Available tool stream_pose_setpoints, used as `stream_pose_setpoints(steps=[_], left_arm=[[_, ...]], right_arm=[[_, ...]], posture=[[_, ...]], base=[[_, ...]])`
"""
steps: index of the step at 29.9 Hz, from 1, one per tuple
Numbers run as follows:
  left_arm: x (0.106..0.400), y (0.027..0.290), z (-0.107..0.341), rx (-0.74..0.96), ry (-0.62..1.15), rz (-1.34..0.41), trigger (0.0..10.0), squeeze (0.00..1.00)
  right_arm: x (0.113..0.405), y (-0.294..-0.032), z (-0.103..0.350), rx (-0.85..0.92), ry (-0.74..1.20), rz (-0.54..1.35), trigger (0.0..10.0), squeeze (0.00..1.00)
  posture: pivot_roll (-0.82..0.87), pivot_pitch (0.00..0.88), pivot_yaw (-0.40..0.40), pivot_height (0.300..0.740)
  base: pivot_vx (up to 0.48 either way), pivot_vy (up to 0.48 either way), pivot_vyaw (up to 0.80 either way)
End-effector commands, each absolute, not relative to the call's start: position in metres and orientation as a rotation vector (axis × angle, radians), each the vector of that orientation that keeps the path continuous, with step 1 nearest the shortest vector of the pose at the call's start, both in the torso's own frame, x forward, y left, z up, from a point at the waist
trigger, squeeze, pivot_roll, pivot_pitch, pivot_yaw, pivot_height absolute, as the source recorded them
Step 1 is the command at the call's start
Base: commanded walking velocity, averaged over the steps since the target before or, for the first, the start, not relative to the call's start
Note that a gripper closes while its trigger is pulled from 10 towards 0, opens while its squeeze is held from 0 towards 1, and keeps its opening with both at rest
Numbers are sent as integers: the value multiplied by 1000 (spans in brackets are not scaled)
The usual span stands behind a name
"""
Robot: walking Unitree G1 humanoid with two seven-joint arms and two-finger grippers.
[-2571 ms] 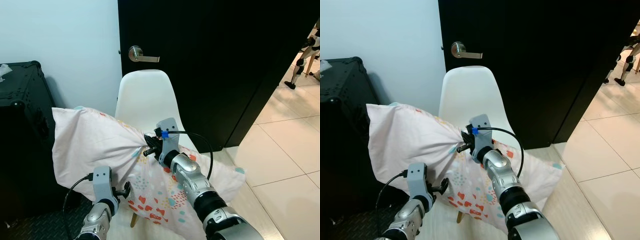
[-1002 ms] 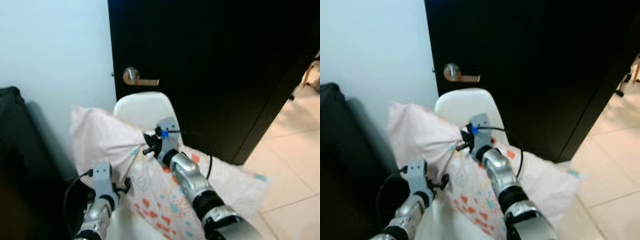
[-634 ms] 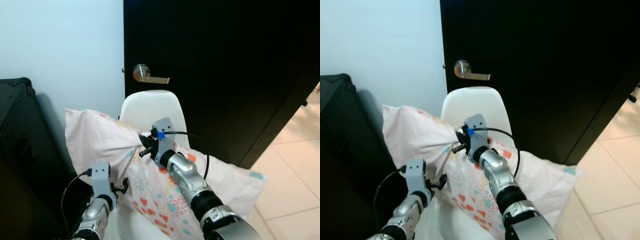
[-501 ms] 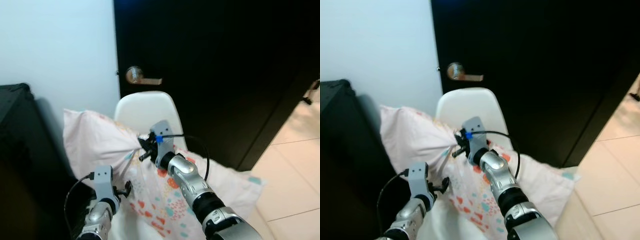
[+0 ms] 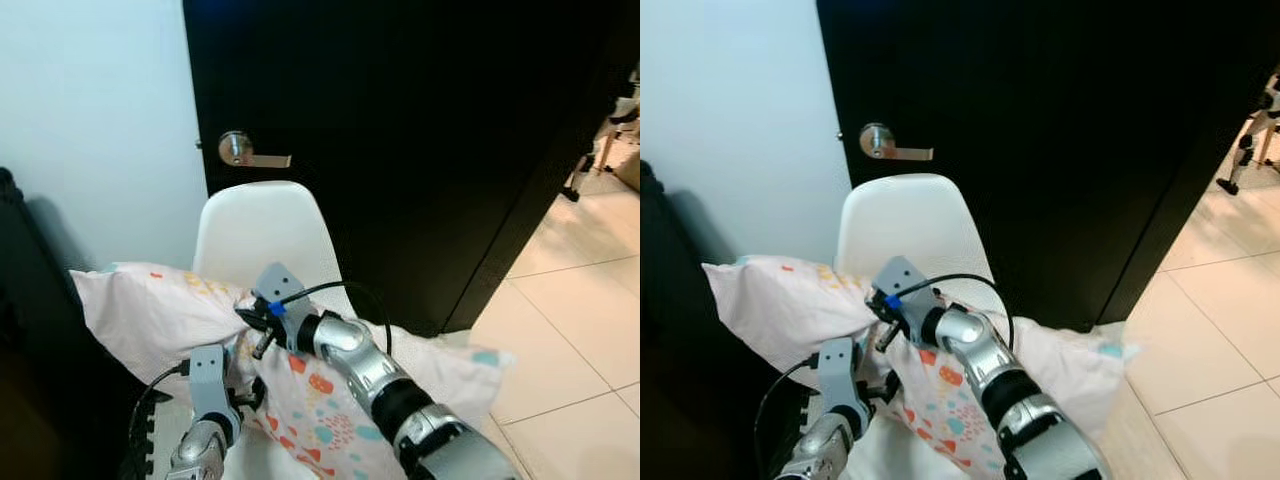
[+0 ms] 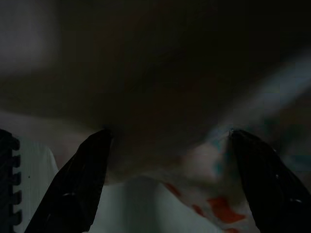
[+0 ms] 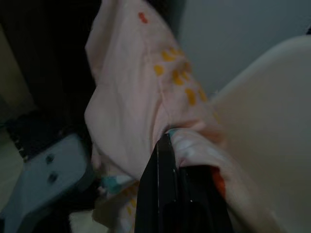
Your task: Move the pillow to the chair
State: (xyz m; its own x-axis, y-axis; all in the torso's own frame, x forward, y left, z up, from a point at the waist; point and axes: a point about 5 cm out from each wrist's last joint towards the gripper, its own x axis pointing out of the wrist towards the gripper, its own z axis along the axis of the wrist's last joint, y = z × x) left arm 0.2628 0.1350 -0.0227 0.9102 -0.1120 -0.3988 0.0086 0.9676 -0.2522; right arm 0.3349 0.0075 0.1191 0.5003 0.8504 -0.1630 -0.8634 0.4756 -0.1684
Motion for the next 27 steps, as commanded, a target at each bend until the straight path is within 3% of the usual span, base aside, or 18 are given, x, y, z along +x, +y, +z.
stream_pose_setpoints(steps=[1,6,9,15,17,27], left_arm=[[259,129,-25,-258,431,-70,10000,0],[257,129,-26,-256,431,-67,10000,0],[252,131,-30,-247,449,-68,10000,0],[248,131,-33,-240,468,-80,10000,0],[247,130,-34,-237,474,-90,10000,0],[249,127,-33,-234,480,-106,10000,0]], right_arm=[[329,51,155,-95,-44,1129,10000,0],[327,48,137,-83,62,1098,10000,0],[318,16,75,-170,341,952,10000,0],[304,-9,41,-273,469,937,10000,0],[289,-27,14,-365,639,960,10000,0],[273,-59,-16,-360,875,817,10000,0]], posture=[[175,0,-98,731],[184,0,-101,712],[178,7,-91,692],[165,16,-77,667],[160,21,-69,652],[155,24,-70,612]], base=[[0,0,0],[0,0,0],[0,0,0],[0,0,0],[0,0,0],[0,0,0]])
